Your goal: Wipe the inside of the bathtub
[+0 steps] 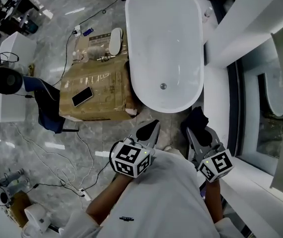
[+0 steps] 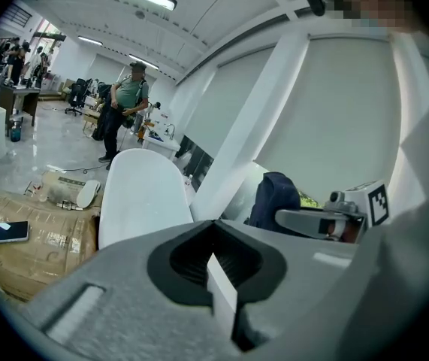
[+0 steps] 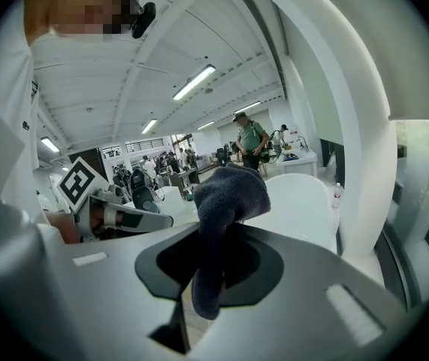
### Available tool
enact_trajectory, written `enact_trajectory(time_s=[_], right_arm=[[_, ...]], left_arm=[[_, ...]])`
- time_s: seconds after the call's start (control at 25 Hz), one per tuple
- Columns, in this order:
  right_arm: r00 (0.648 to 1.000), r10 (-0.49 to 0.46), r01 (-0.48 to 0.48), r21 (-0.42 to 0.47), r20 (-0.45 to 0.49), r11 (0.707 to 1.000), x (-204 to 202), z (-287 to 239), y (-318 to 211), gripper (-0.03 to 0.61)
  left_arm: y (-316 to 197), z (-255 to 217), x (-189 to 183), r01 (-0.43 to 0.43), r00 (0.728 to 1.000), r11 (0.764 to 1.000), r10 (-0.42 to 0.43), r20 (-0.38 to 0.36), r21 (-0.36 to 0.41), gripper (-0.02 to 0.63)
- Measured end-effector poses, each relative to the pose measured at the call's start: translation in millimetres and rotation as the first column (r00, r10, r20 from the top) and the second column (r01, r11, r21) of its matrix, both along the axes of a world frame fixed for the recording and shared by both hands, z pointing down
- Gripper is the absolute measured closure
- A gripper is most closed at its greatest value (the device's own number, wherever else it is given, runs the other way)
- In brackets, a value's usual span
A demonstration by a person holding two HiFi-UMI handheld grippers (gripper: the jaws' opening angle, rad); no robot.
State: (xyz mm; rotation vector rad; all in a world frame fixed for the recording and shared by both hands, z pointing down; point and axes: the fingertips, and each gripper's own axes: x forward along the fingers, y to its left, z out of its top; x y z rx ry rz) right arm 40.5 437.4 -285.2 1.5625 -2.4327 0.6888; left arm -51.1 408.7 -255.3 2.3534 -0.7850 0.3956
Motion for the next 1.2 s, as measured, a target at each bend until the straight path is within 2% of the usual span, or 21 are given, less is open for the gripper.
enact_trajectory(time_s=[0.32, 0.56, 0.8, 1.04, 1.2], right_arm=[[1.000, 0.009, -0.009, 0.001, -0.026, 1.000, -17, 9, -54, 0.526], [1.000, 0.004, -0.005, -0.021, -0.025, 1.000, -7, 8, -79, 0.526], [0.999, -0.037, 0.038, -0.036, 0.022, 0.999, 22, 19, -121, 0.526], [0.984, -0.156, 0.157, 0.005, 0.083, 0.988, 67, 21, -191, 0.526], [0.967, -0.233, 0.231, 0.031, 0.099, 0.973, 98, 24, -242, 0.526]], left_arm=[[-52, 17, -17, -0.019, 1.000, 1.000, 0.018, -0.024, -0.014, 0.615], [-73, 19, -7, -0.040, 0.999, 0.998, 0.040, -0.007, -0.040, 0.615], [-107, 29, 21, -0.009, 1.000, 0.998, 0.010, 0.021, -0.060, 0.615], [-165, 39, 69, 0.072, 0.996, 0.995, -0.068, 0.057, -0.073, 0.615], [-206, 49, 102, 0.153, 0.986, 0.984, -0.145, 0.085, -0.093, 0.615]])
